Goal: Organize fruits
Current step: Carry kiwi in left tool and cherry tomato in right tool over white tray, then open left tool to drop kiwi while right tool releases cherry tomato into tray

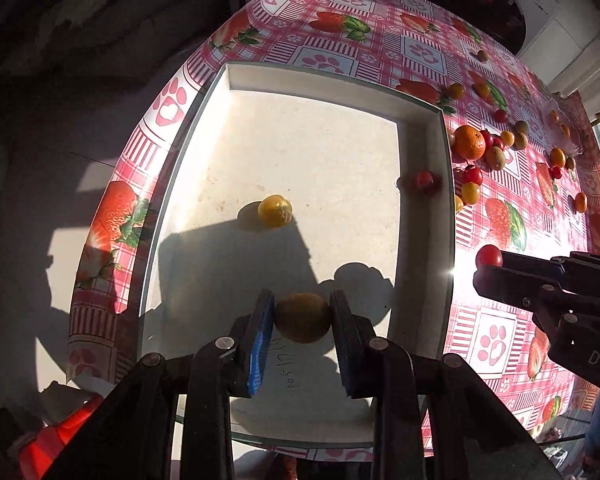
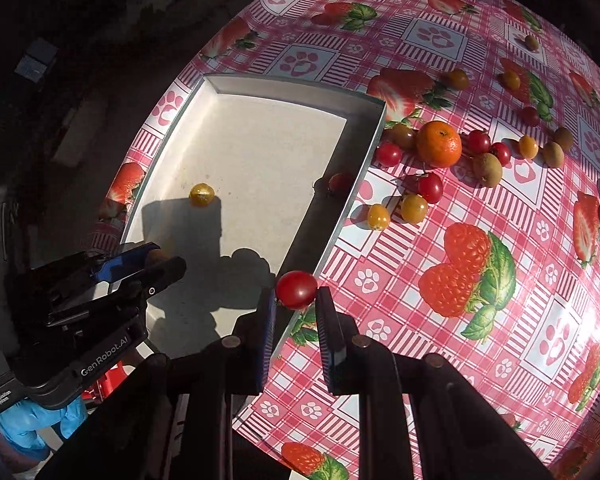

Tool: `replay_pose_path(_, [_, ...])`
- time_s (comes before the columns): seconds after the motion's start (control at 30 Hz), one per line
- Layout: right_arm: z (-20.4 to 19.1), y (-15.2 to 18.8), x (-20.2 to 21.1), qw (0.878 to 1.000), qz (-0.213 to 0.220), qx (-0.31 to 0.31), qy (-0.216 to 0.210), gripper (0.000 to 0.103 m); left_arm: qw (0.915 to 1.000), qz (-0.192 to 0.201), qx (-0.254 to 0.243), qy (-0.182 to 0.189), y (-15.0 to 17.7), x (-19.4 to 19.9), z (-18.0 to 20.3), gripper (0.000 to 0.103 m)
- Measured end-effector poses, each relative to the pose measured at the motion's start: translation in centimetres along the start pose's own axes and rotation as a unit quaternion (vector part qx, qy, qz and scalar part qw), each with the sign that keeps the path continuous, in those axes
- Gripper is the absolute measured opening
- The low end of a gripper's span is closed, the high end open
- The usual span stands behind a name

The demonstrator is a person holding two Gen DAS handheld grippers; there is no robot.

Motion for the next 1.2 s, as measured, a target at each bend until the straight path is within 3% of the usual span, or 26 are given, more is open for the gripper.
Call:
replay_pose_path(0.3, [-3.1,-1.0,-3.1,0.999,-0.027,0.030,0.003,0.022,0.9998,-0.009,0.003,-0.018,0.2,-1.9,-2.7,0.030])
replay_pose_path(0.73, [-3.7,-0.5,-7.3,0.996,-0.071,0.047,0.029,0.023,0.9993,-0.030,-0.003,-0.022,1.1,-3.9,-3.6,0.031])
replay_pose_path(0.77, [-3.7,-0.4,-7.5,0.996,-0.073,0.047,0.029,0.023,0.9992,-0.032,-0.004,-0.023,1.1,-4.0,-3.6,0.033])
replay_pose_path(0.83, [-4.0,-0.5,-7.9,0.995,-0.077,0.046,0.032,0.024,0.9991,-0.032,-0.001,-0.029,1.2,-4.0,-3.7,0.073])
replay_pose_path(0.87, [-3.9,-0.4,-8.0,0.995,-0.079,0.045,0.032,0.025,0.9986,-0.025,-0.001,-0.046,1.1,-3.8,-4.1,0.076])
replay_pose_path(1.0, [-3.7,-0.8,-8.2,0.996,-0.080,0.030,0.029,0.042,0.9985,-0.029,0.009,-0.045,1.3,-3.7,-4.4,0.076])
replay_pose_path(1.1, [-3.6,-1.5,-7.6,0.997,-0.070,0.017,0.005,0.068,0.9981,-0.038,0.016,-0.047,1.7,-3.4,-5.3,0.076])
replay_pose_path(1.13, [-3.9,-1.8,-7.2,0.998,-0.065,0.013,-0.006,0.082,0.9980,-0.039,0.017,-0.046,1.6,-3.3,-5.2,0.076])
replay_pose_path(1.17, [-4.1,-2.2,-6.7,0.998,-0.057,0.009,-0.013,0.090,0.9980,-0.040,0.017,-0.047,1.7,-3.1,-5.3,0.076])
replay_pose_path(1.2, [-4.2,-2.7,-6.1,0.999,-0.047,0.005,-0.015,0.090,0.9979,-0.042,0.015,-0.048,1.7,-2.9,-5.4,0.076])
Point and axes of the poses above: each gripper's, at about its wrist camera, not at the fingertips, and x roughly against the way its jaws point, z to its right, y to its underside, the point moved 10 cm from there along -x, roughly the way its jaws point, and after that the axes turned 5 degrees about -x, right-handed, at the moved point
